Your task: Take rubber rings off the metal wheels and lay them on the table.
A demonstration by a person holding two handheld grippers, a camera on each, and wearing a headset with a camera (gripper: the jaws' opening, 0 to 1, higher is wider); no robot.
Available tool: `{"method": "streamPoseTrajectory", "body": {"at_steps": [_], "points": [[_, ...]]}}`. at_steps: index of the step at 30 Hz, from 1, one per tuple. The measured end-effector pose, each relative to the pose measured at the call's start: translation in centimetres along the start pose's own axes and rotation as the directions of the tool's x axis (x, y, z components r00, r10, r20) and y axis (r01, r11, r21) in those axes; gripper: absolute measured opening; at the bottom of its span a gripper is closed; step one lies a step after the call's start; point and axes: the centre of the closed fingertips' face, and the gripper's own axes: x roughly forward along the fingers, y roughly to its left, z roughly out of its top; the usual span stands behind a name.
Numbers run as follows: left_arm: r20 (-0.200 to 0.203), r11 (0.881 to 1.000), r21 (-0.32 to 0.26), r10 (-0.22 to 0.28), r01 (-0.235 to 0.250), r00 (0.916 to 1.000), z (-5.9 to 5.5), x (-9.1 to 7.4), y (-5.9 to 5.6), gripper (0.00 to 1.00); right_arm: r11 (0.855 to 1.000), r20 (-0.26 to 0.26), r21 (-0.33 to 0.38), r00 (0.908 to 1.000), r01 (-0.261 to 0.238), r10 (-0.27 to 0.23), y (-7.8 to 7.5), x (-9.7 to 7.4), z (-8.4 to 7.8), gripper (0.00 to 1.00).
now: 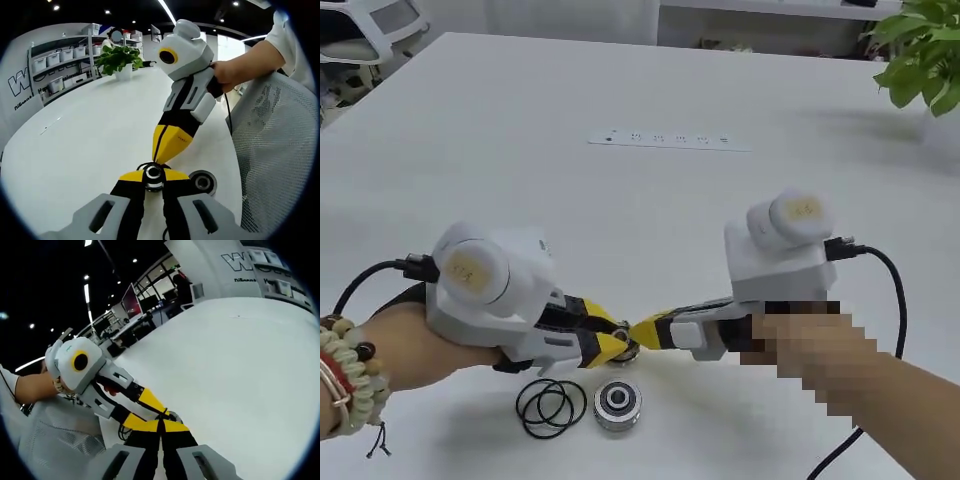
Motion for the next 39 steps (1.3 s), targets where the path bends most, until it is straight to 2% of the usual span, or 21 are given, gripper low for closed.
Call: {"method": "streamPoseTrajectory", "body": {"at_steps": [1, 2, 3, 5, 8, 10, 15, 22, 25, 28, 30, 31, 37, 39], "points": [[0.0, 1.0, 0.0, 0.001, -0.001, 1.0, 0.0, 0.0, 0.0, 0.07, 1.0, 0.003, 0.001, 0.9997, 0.023, -0.023, -0.1, -0.1, 0.4, 0.0], [0.0, 1.0, -0.001, 0.002, -0.002, 1.0, 0.0, 0.0, 0.0, 0.07, 0.998, -0.002, -0.033, 0.9985, 0.055, -0.055, -0.5, -0.1, 0.5, 0.0], [0.0, 1.0, -0.003, 0.003, -0.003, 1.0, 0.0, 0.1, 0.0, 0.07, 0.995, -0.026, -0.057, 0.9961, 0.083, -0.084, -0.9, -0.1, 0.1, 0.0], [0.004, 1.0, -0.01, 0.004, -0.004, 1.0, 0.1, 0.1, 0.0, 0.07, 0.997, -0.037, -0.032, 0.9968, 0.07, -0.071, -0.7, 0.2, -0.4, 0.0], [0.01, 1.0, -0.013, 0.004, -0.004, 0.9999, 0.1, 0.1, 0.0, 0.07, 0.994, -0.054, -0.035, 0.9931, 0.102, -0.104, -1.7, 0.0, -0.8, 0.0], [0.011, 1.0, -0.012, 0.004, -0.004, 0.9999, 0.1, 0.1, 0.0, 0.07, 0.994, -0.049, 0.001, 0.9928, 0.109, -0.109, -2.0, -0.1, -0.8, 0.0], [0.004, 1.0, -0.012, 0.006, -0.006, 1.0, 0.1, 0.1, 0.0, 0.07, 0.993, -0.051, -0.01, 0.9916, 0.118, -0.119, -2.0, -0.2, -0.7, 0.0], [-0.032, 0.999, 0.046, 0.0, 0.001, 0.9995, 0.2, 0.0, -0.1, 0.08, 0.992, -0.054, -0.016, 0.9904, 0.126, -0.127, -2.2, -0.3, -0.7, 0.0], [-0.04, 0.998, 0.056, -0.009, 0.011, 0.9991, 0.3, -0.5, -0.1, 0.11, 0.992, -0.05, -0.011, 0.9904, 0.128, -0.129, -2.2, -0.4, -0.6, 0.0], [-0.023, 0.999, 0.046, -0.013, 0.014, 0.9996, 1.0, -1.1, 0.0, 0.15, 0.991, -0.044, -0.008, 0.9905, 0.13, -0.13, -2.2, -0.5, -0.5, 0.0], [0.005, 1.0, 0.007, -0.006, 0.006, 1.0, 1.8, -1.4, 0.2, 0.2, 0.992, -0.037, -0.004, 0.9909, 0.129, -0.129, -2.2, -0.6, -0.3, 0.0], [0.012, 1.0, 0.005, -0.005, 0.005, 0.9999, 2.3, -1.7, 0.1, 0.22, 0.992, -0.033, -0.001, 0.9912, 0.128, -0.128, -2.2, -0.6, -0.2, 0.0], [0.036, 0.999, 0.037, -0.011, 0.01, 0.9993, 4.4, -3.4, -0.1, 0.33, 0.993, -0.012, 0.005, 0.9928, 0.119, -0.119, -1.8, -0.9, 0.4, 0.0], [0.017, 0.998, 0.066, -0.003, 0.002, 0.9998, 4.7, -4.2, -0.1, 0.38, 0.994, -0.005, 0.003, 0.9935, 0.113, -0.113, -1.4, -0.9, 0.7, 0.0]]}}
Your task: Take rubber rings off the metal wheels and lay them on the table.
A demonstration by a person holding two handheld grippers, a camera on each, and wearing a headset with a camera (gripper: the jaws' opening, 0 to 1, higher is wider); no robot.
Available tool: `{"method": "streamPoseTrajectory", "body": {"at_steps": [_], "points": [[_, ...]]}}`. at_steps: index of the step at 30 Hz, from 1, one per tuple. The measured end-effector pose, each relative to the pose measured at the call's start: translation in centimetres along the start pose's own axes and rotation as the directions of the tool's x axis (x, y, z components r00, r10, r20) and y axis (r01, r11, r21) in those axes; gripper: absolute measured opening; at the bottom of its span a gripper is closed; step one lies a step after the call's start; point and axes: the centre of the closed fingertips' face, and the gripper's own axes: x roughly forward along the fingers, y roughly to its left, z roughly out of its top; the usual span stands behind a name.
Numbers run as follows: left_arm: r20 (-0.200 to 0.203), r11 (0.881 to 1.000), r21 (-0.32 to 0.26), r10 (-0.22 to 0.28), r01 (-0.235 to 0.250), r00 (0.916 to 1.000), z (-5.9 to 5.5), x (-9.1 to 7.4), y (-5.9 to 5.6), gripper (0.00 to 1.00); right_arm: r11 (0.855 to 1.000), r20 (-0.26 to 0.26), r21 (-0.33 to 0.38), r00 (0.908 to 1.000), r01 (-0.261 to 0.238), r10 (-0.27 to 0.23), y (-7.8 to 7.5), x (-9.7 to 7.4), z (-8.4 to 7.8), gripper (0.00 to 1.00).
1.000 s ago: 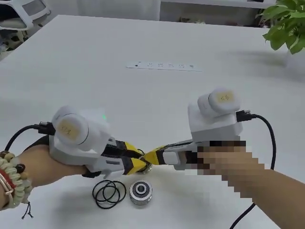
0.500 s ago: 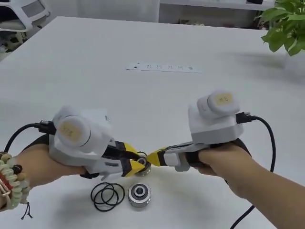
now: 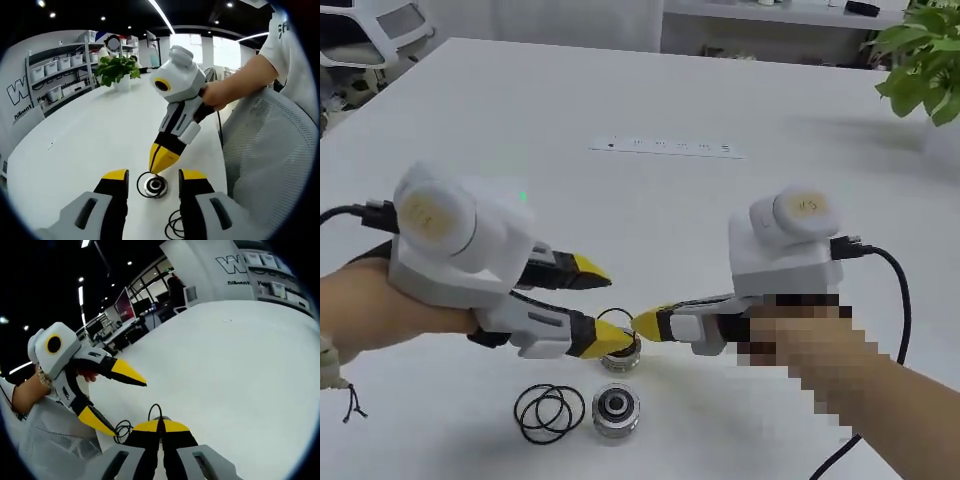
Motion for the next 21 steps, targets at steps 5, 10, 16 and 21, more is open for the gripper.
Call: {"method": "streamPoseTrajectory", "body": {"at_steps": [5, 10, 16, 21], "points": [[0.033, 1.0, 0.021, 0.021, -0.022, 0.9992, 1.4, -2.5, -0.3, 0.47, 1.0, 0.017, -0.011, 0.9997, -0.018, 0.018, 0.8, -0.1, 0.7, 0.0], [0.044, 0.998, 0.033, 0.046, -0.047, 0.998, 1.6, -5.0, -0.7, 0.58, 0.999, 0.026, -0.02, 0.9989, -0.038, 0.038, 1.6, -0.2, 1.1, 0.0], [0.039, 0.997, 0.017, 0.068, -0.069, 0.9969, 0.5, -7.6, -1.6, 0.66, 0.997, 0.027, -0.028, 0.997, -0.072, 0.072, 2.8, 0.0, 1.3, 0.0], [0.064, 0.993, -0.039, 0.118, -0.116, 0.9909, -0.2, -9.5, -2.1, 0.74, 0.994, 0.017, -0.036, 0.9949, -0.099, 0.1, 3.7, 0.2, 1.1, 0.0]]}}
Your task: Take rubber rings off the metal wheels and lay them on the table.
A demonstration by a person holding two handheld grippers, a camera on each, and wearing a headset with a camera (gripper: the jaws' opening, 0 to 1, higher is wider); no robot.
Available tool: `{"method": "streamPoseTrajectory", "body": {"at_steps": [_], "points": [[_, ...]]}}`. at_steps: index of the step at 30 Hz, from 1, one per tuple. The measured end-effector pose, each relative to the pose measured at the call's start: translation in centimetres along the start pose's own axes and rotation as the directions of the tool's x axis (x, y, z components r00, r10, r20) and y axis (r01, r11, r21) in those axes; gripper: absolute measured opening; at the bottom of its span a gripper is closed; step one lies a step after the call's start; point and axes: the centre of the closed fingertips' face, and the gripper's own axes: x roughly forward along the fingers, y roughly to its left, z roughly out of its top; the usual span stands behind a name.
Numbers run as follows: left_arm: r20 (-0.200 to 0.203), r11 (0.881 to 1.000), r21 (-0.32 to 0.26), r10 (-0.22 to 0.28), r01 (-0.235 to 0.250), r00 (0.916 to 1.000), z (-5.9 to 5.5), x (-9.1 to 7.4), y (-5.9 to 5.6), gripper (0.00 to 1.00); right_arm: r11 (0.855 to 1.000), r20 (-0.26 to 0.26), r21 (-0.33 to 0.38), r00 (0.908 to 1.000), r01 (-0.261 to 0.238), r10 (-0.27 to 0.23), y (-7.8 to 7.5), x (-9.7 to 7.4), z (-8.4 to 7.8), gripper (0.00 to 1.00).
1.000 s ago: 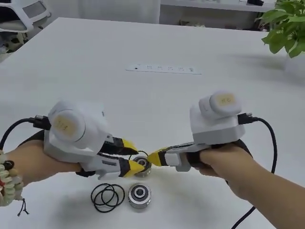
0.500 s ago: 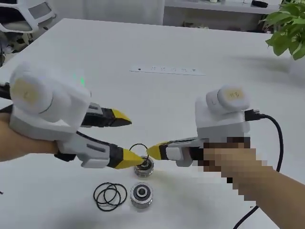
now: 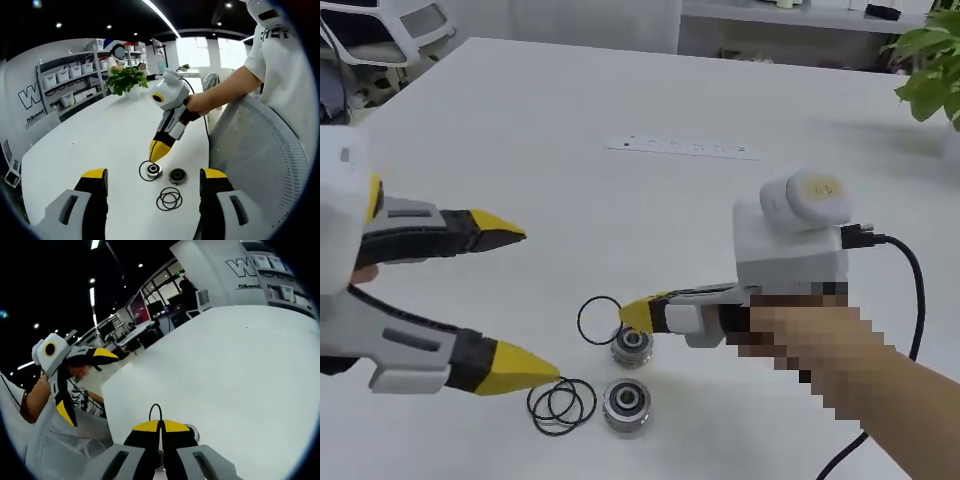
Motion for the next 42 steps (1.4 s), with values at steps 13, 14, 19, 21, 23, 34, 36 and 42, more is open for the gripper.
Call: {"method": "streamPoseTrajectory", "body": {"at_steps": [13, 14, 19, 21, 23, 34, 36, 42], "points": [[-0.02, 0.992, -0.089, 0.083, -0.085, 0.9963, -2.9, -3.4, -0.6, 0.86, 0.996, -0.108, -0.037, 0.9913, -0.079, 0.075, 2.7, 1.5, -2.4, 0.0], [-0.024, 0.992, -0.093, 0.086, -0.087, 0.9961, -3.1, -3.5, -0.7, 0.86, 0.996, -0.121, -0.042, 0.9897, -0.082, 0.076, 2.9, 1.7, -2.7, 0.0], [-0.065, 0.989, -0.105, 0.095, -0.101, 0.9934, -4.6, -3.6, -1.2, 0.87, 0.993, -0.156, -0.042, 0.9826, -0.108, 0.1, 3.6, 2.1, -3.6, 0.0], [-0.06, 0.988, -0.118, 0.094, -0.1, 0.9938, -4.7, -3.6, -1.4, 0.88, 0.992, -0.174, -0.045, 0.979, -0.116, 0.107, 3.8, 2.3, -4.0, 0.0], [-0.06, 0.987, -0.125, 0.092, -0.099, 0.994, -4.9, -3.4, -1.6, 0.88, 0.991, -0.187, -0.047, 0.9761, -0.122, 0.111, 4.0, 2.4, -4.4, 0.0], [-0.099, 0.984, -0.137, 0.1, -0.113, 0.9901, -6.3, -3.1, -2.0, 0.84, 0.989, -0.226, -0.078, 0.9684, -0.127, 0.106, 4.6, 3.2, -5.9, 0.0], [-0.098, 0.982, -0.145, 0.106, -0.119, 0.9896, -6.4, -3.1, -2.0, 0.84, 0.989, -0.235, -0.08, 0.9663, -0.127, 0.105, 4.7, 3.4, -6.2, 0.0], [-0.101, 0.98, -0.151, 0.117, -0.132, 0.988, -6.6, -3.3, -1.8, 0.82, 0.987, -0.254, -0.105, 0.9629, -0.121, 0.091, 4.5, 3.5, -6.6, 0.0]]}}
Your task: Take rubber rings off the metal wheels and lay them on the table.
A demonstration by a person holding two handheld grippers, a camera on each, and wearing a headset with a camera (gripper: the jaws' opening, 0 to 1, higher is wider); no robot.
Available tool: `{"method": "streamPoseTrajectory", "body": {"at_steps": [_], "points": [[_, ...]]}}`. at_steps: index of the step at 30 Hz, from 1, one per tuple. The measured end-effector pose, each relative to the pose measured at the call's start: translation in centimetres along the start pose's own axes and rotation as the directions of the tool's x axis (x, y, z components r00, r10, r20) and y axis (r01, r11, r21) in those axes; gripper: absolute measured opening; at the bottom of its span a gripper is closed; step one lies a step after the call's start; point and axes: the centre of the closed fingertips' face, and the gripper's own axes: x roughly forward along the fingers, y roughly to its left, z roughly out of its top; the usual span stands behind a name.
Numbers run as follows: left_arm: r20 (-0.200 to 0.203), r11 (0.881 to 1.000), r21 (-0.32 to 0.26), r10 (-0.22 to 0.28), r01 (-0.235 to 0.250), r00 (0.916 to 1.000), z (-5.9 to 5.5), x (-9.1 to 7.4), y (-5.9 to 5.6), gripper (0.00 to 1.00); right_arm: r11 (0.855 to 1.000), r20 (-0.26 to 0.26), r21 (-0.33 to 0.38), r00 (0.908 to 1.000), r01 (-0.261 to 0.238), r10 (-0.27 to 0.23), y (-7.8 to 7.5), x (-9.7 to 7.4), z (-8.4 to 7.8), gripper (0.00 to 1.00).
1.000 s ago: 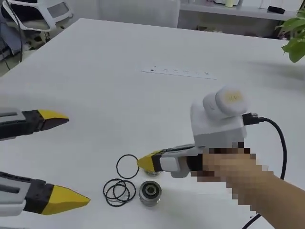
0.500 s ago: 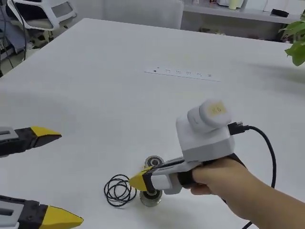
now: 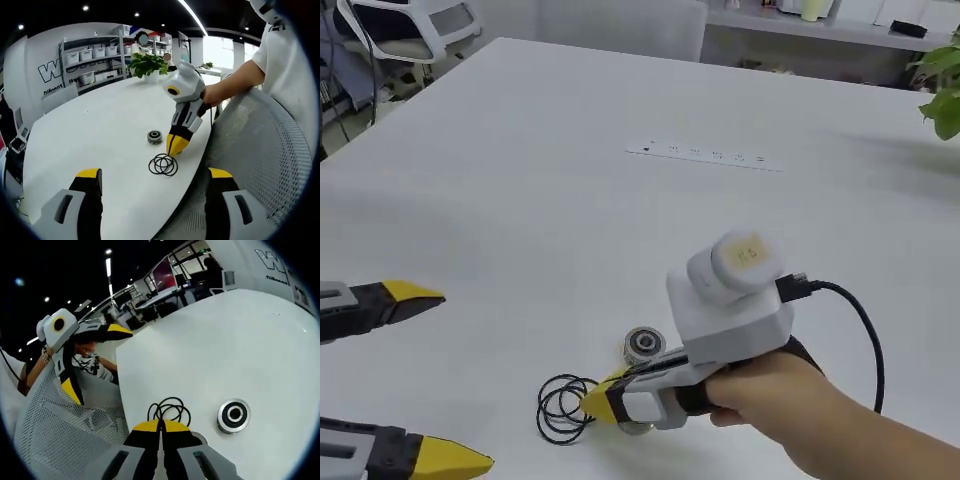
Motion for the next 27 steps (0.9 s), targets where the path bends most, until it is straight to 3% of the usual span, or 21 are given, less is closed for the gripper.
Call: {"method": "streamPoseTrajectory", "body": {"at_steps": [16, 27], "points": [[-0.013, 1.0, 0.001, -0.006, 0.006, 0.9999, -0.3, 0.1, -0.2, 0.81, 0.998, -0.011, -0.048, 0.9988, 0.047, -0.048, -0.8, -0.3, -0.1, 0.0], [-0.017, 1.0, -0.003, -0.01, 0.01, 0.9998, -0.4, 0.2, -0.4, 0.8, 0.997, 0.019, -0.036, 0.998, 0.061, -0.06, -1.2, -1.0, 0.7, 0.01]]}}
